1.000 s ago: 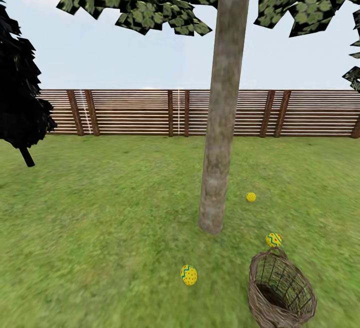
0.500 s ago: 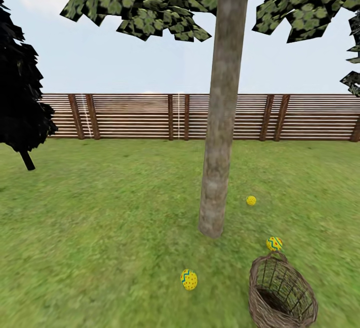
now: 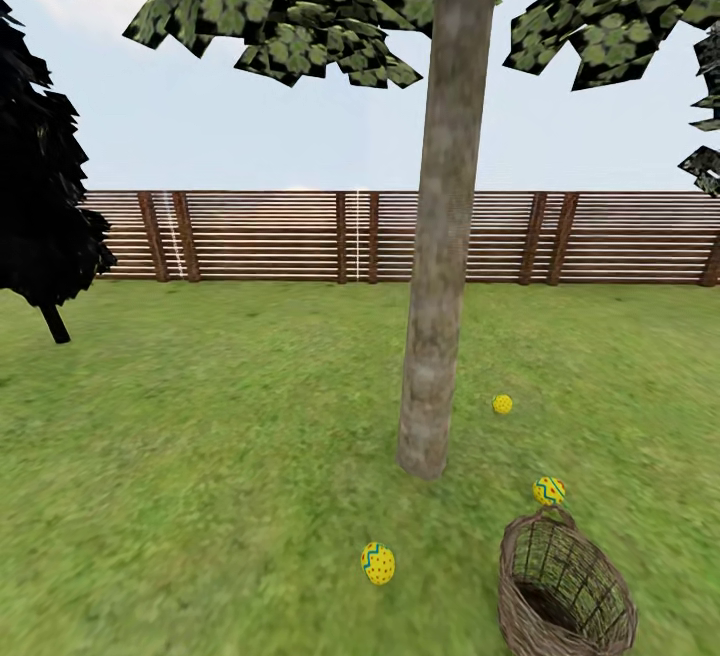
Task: Take the three Easter eggs out of the wicker basket on the lawn in the garden, then place them on the lawn next to a single tree (choose any tree) so that all three eggs are next to the same tree and none are left in the basket.
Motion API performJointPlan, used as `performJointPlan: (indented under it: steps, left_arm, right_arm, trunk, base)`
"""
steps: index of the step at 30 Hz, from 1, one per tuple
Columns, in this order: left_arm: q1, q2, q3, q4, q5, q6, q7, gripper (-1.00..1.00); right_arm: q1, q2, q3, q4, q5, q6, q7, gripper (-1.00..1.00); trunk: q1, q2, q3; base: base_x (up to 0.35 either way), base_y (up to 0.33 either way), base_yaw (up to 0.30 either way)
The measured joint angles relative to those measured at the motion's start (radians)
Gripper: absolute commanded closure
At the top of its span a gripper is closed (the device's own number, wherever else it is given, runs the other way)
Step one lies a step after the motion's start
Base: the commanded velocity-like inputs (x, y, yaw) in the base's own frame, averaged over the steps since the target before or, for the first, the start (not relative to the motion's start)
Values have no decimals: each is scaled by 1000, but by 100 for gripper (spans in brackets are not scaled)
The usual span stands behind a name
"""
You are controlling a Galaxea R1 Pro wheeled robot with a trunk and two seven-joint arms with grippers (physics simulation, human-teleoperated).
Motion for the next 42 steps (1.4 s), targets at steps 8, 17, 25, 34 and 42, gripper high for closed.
performJointPlan:
  steps: [8,17,25,34,42]
  left_arm:
    - [86,-9,0,1,-2,-63,102,-100]
    - [212,-51,2,0,-1,-126,115,-100]
    - [271,-79,2,0,-1,-161,115,-100]
    - [311,-89,2,3,-1,-174,116,-100]
    - [318,-94,2,-2,-2,-171,111,-100]
  right_arm:
    - [97,18,0,0,1,-8,0,-100]
    - [208,29,1,-1,2,-94,-1,-100]
    - [280,55,1,3,4,-95,0,-100]
    - [300,69,1,3,2,-95,-1,-100]
    - [301,66,5,-1,3,-92,1,-100]
  trunk:
    - [0,0,8]
    - [0,0,22]
    - [0,0,35]
    - [0,-1,49]
    - [0,0,52]
  base:
    - [0,0,0]
    - [0,0,0]
    - [0,0,0]
    - [0,0,0]
    - [0,0,0]
